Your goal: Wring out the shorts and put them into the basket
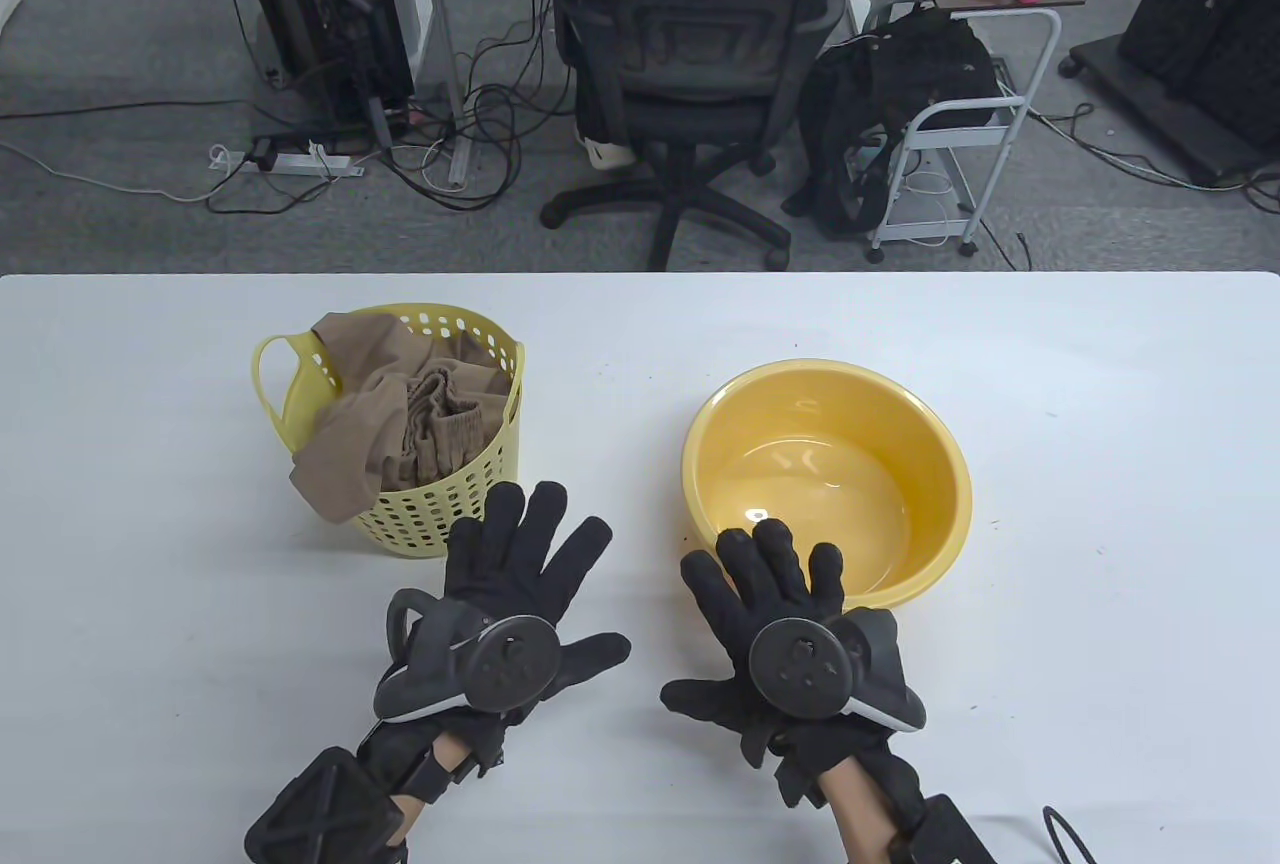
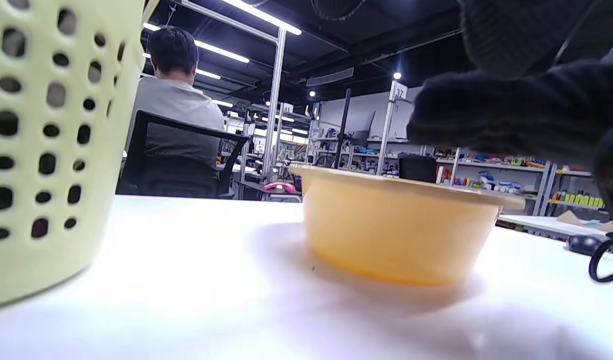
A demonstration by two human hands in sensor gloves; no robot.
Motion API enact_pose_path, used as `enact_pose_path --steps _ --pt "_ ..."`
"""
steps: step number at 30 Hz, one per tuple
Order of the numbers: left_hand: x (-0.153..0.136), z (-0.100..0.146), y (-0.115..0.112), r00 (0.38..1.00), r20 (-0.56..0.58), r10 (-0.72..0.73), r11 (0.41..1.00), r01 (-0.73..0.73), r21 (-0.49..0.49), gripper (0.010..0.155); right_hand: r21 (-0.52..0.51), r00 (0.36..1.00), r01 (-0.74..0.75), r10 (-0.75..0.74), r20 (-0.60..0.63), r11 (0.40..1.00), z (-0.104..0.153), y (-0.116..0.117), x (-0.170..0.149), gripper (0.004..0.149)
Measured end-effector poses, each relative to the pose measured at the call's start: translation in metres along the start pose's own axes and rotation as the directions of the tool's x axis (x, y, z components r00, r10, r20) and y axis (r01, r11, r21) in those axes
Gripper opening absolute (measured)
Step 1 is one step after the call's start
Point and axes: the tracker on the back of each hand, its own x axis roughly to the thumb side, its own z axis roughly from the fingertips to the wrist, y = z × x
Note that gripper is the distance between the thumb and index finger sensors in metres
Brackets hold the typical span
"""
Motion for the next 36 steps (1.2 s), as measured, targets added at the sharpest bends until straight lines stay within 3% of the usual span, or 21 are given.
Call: enact_pose_path --steps 10,36 --pt "-0.012 0.005 -0.033 1.0 -0.021 0.004 0.997 -0.005 -0.083 0.093 0.025 1.0 -0.004 0.004 -0.003 1.0 0.0 0.001 0.001 0.105" --pt "-0.015 0.009 -0.041 1.0 -0.014 -0.015 0.994 0.013 -0.112 0.092 0.047 1.0 -0.024 0.023 0.021 0.999 0.0 0.004 0.008 0.105"
